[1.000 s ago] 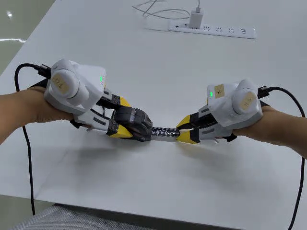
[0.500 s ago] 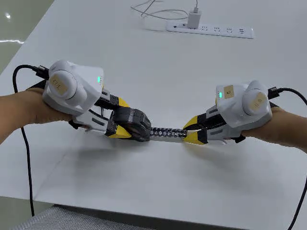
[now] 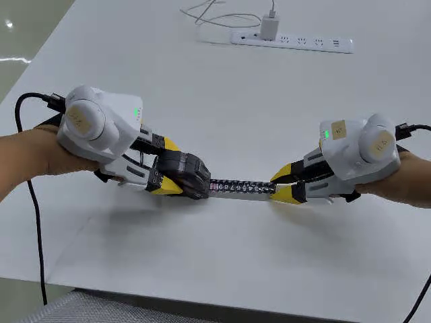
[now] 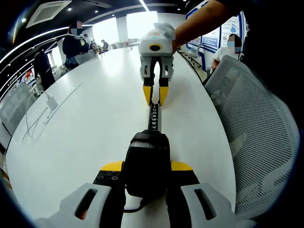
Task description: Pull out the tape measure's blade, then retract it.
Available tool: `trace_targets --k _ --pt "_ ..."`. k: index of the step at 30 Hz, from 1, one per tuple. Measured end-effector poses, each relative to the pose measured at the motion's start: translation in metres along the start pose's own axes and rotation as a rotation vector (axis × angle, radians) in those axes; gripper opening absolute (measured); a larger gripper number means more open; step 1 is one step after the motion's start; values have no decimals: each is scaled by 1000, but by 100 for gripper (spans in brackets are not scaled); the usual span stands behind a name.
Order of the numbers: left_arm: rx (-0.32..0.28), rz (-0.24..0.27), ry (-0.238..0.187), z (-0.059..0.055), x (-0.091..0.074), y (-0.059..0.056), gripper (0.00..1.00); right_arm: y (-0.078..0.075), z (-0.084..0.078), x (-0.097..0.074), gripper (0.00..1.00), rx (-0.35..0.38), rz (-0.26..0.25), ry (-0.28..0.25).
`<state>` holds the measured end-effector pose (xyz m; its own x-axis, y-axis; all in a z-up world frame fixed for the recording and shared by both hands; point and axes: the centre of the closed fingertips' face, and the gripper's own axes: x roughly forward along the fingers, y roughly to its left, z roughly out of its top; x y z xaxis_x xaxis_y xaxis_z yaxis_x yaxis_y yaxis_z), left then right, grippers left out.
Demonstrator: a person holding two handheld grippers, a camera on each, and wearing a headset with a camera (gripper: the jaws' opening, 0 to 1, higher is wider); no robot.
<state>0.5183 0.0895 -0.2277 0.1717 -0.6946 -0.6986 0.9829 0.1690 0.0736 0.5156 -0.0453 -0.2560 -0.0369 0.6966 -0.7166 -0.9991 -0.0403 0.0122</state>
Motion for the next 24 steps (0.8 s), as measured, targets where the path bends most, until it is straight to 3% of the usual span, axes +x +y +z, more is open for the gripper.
trace_targets --k 24 --pt "-3 4 -1 -1 0 -1 27 -2 -22 -19 7 29 -24 17"
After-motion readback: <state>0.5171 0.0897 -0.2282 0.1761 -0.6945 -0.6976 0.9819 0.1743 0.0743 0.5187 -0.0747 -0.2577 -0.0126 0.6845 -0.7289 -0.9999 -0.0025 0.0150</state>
